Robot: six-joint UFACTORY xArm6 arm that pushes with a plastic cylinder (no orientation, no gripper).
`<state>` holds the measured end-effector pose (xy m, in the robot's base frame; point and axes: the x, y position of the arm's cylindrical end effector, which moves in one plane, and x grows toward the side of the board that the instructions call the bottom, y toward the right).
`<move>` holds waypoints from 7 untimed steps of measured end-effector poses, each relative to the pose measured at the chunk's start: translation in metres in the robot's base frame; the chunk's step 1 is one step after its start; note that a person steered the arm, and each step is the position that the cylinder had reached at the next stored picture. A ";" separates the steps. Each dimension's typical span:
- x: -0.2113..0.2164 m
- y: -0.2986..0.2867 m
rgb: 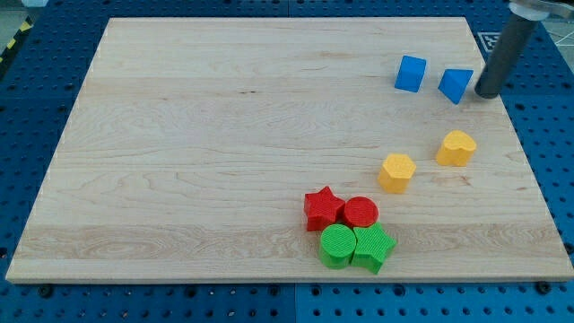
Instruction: Move blue triangle towards top right
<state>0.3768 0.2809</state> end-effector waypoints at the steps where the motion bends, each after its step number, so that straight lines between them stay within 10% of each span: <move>1: 0.024 0.002; 4: -0.034 -0.022; 7: 0.010 -0.038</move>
<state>0.3863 0.2428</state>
